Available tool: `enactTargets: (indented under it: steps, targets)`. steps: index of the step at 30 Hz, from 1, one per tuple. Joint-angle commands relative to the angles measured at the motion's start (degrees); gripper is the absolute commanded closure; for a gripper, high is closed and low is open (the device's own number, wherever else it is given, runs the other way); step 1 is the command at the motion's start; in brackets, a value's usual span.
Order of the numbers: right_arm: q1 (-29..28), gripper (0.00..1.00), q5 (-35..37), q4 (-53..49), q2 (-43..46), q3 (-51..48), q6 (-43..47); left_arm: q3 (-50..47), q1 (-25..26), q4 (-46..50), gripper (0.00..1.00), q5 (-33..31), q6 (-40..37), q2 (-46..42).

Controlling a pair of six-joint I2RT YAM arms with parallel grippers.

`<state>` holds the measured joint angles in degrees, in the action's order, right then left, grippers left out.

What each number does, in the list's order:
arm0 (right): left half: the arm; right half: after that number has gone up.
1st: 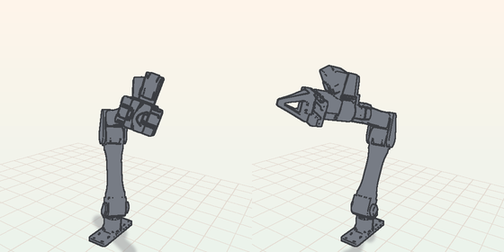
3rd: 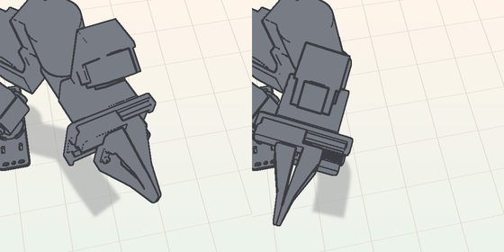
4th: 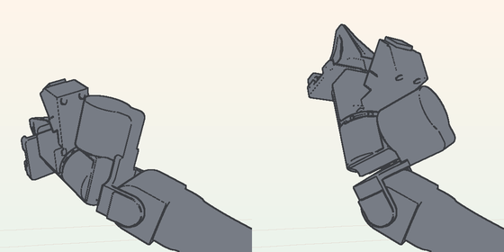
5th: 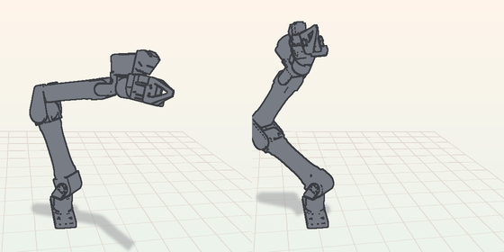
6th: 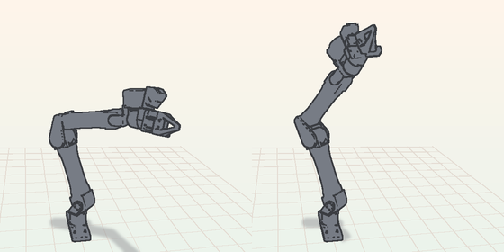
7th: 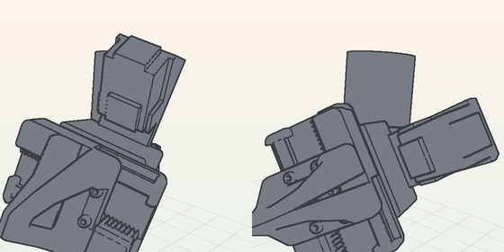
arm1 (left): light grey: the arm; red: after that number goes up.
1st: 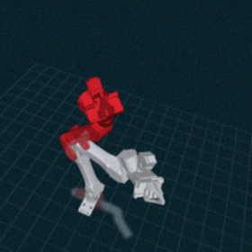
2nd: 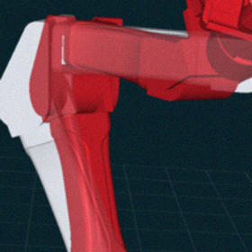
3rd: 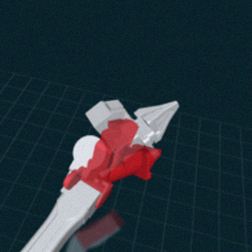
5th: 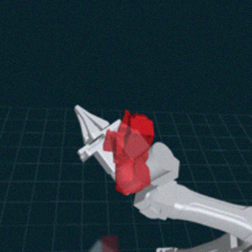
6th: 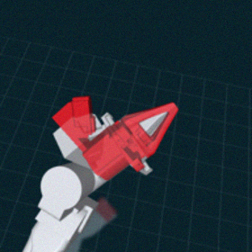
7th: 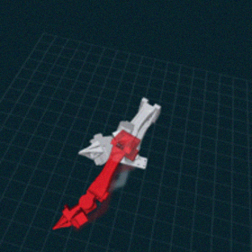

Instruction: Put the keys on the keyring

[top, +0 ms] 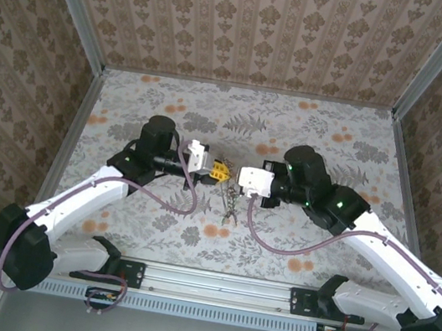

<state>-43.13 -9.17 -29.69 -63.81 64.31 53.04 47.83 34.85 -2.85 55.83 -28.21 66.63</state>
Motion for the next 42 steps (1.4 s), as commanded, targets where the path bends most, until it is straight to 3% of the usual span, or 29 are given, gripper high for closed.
enactTargets:
  steps: [1, 5, 9, 11, 20, 27, 33, 34, 36, 42]
  targets:
    - [-0.98, 1.0, 8.45, -7.3, -2.68, 7.39, 15.83, -1.86, 0.12, -3.39, 1.0, -3.65, 4.18, 0.96]
    - [-3.43, 1.0, 15.99, -10.52, -7.24, 14.29, 25.22, -2.17, 0.48, -6.95, 0.99, -6.8, 8.34, 3.37]
    - [-4.74, 1.0, 22.1, -9.96, -10.79, 17.81, 32.54, -5.02, 0.26, -18.01, 0.82, -7.49, 15.78, 4.33]
    - [-4.7, 1.0, 24.23, -10.54, -12.29, 19.15, 35.91, -5.96, -0.11, -21.01, 0.79, -7.52, 17.95, 3.83]
    - [-4.74, 1.0, 30.03, -5.07, -13.65, 21.5, 47.3, -10.38, -4.14, -16.54, 0.63, -12.34, 21.19, -7.41]
    - [-4.55, 1.0, 26.77, -4.72, -13.01, 25.45, 47.96, -11.68, -13.09, -2.42, 0.43, -29.99, 27.04, -15.0]
    - [-3.12, 1.0, 22.49, -5.99, -13.63, 30.94, 45.53, -12.86, -24.69, 3.4, 0.24, -37.17, 38.79, -14.84]
    - [-2.91, 1.0, 22.27, -6.0, -13.77, 31.74, 45.54, -13.31, -26.55, 3.17, 0.2, -35.85, 39.89, -14.99]
    - [-2.56, 1.0, 22.05, -5.84, -14.07, 33.28, 46.08, -13.97, -29.42, 3.8, 0.01, -37.58, 42.88, -15.31]
    - [-2.13, 1.0, 21.43, -6.43, -14.57, 33.68, 46.55, -14.35, -33.24, 8.55, 0.0, -45.16, 44.84, -15.49]
